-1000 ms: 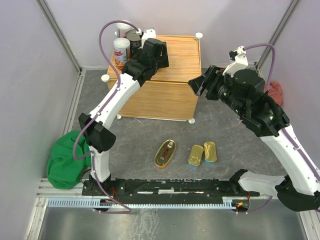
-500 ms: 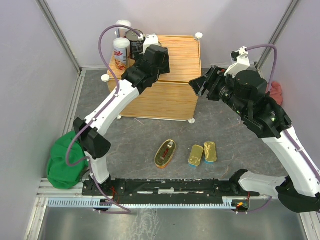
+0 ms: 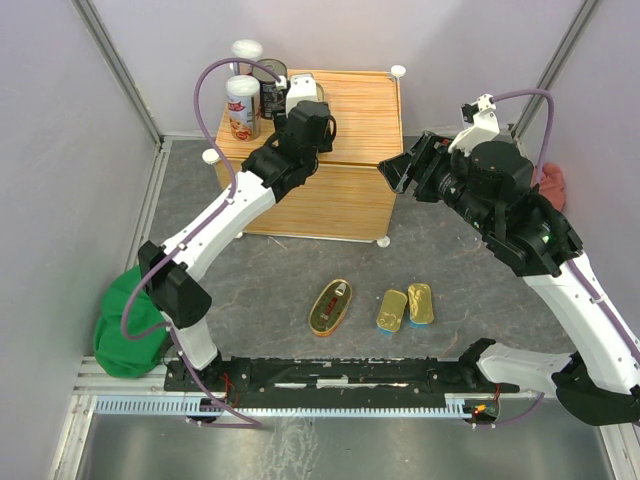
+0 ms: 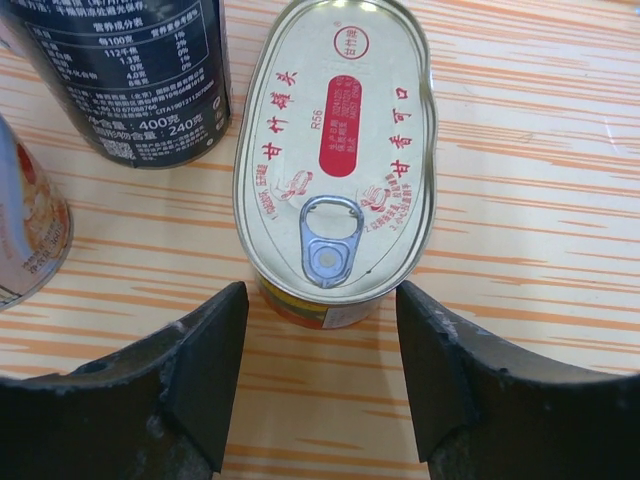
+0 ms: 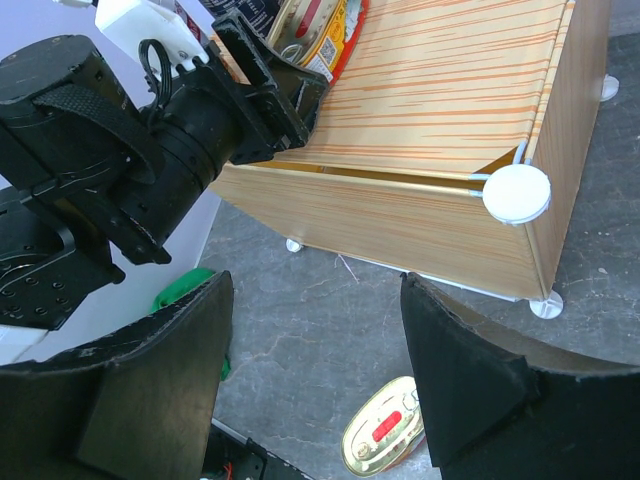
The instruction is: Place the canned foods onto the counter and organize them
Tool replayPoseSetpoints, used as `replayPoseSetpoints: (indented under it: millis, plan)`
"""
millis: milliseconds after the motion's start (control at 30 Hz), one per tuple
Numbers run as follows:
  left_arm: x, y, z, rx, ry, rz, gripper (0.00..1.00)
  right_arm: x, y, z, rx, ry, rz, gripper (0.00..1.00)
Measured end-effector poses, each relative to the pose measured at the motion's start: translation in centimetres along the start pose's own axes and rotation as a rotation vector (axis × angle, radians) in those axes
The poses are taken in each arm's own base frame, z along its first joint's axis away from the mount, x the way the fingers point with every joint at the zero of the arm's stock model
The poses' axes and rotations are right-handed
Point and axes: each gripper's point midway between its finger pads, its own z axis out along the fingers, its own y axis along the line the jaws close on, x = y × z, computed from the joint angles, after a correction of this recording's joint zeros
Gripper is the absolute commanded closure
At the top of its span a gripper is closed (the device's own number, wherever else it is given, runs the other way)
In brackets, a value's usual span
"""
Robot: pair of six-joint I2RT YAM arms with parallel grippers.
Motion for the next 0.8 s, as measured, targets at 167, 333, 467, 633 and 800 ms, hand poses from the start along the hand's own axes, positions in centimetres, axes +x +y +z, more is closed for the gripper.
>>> replayPoseSetpoints:
  millis: [167,333,467,633,800]
  plan:
    - [-0.3,-0.3,0.3,0.006,-0.017,0.017,0.35,0.0,0.0,0.0,0.0,0.001,-0.001,0.24]
    - [-0.2,-0.6,1.0,0.001,-0.028,0.031,0.35,0.1,-0.1,0.0,0.002,0.003,-0.003,0.24]
    - [-0.1,-1.1,1.7,-0.002,-0.035,0.037,0.36,0.1,-0.1,0.1,0.002,0.003,-0.003,0.24]
    - [0.1,-1.3,2.4,-0.007,-0.039,0.048,0.36,0.2,-0.1,0.1,0.004,0.006,-0.006,0.25]
    - [-0.1,-1.2,2.8,-0.013,-0.043,0.043,0.36,0.3,-0.2,0.3,0.007,0.009,-0.013,0.24]
